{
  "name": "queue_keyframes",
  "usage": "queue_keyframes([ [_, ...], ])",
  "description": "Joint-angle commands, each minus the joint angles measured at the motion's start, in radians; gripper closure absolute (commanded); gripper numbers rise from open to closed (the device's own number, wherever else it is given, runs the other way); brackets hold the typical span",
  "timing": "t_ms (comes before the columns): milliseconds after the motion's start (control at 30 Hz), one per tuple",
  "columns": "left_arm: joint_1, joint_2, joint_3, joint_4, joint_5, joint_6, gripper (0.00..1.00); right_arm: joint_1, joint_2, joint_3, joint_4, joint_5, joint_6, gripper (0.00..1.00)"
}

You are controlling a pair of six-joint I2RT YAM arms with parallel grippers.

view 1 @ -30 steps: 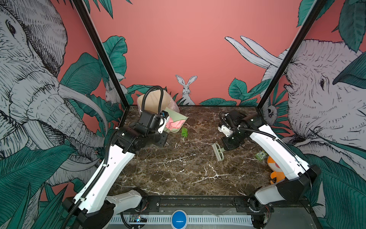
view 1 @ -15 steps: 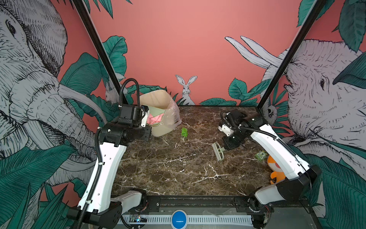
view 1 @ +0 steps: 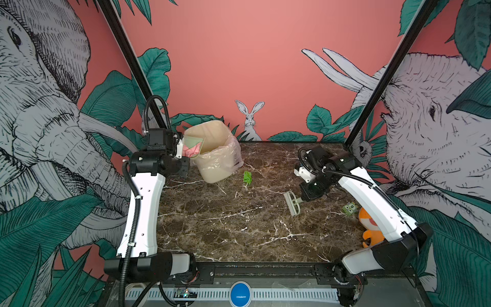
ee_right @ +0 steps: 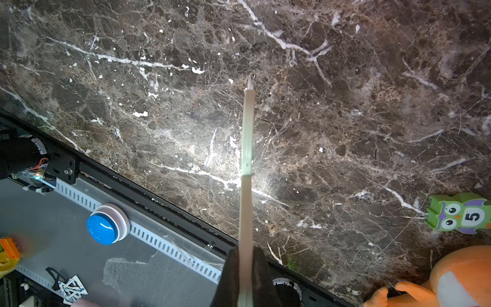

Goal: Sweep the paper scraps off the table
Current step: 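Raise the dustpan over the cream bin with the left gripper, then tip the dustpan into the cream bin with the left gripper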

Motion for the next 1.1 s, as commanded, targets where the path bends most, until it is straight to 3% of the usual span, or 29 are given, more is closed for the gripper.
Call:
queue_keyframes([
  [0, 0.013, 0.033, 0.073, 0.006, -0.056, 0.047, 0.84, -0.004, -0.029, -0.015, -0.002, -0.019, -0.008, 1.00],
  [200, 0.016, 0.131, 0.183, -0.040, -0.152, 0.115, 0.84, -0.006, -0.020, -0.019, 0.002, -0.031, -0.012, 1.00],
  [400, -0.006, 0.211, 0.266, -0.074, -0.176, 0.165, 0.83, -0.005, -0.007, -0.013, 0.005, -0.039, -0.014, 1.00],
  [633, -0.123, 0.265, 0.295, -0.085, -0.388, 0.241, 0.83, -0.006, 0.002, -0.016, 0.009, -0.042, -0.016, 1.00],
  [1067, -0.257, 0.300, 0.264, -0.016, -0.689, 0.357, 0.85, -0.007, 0.002, -0.033, 0.022, -0.053, -0.023, 1.00],
])
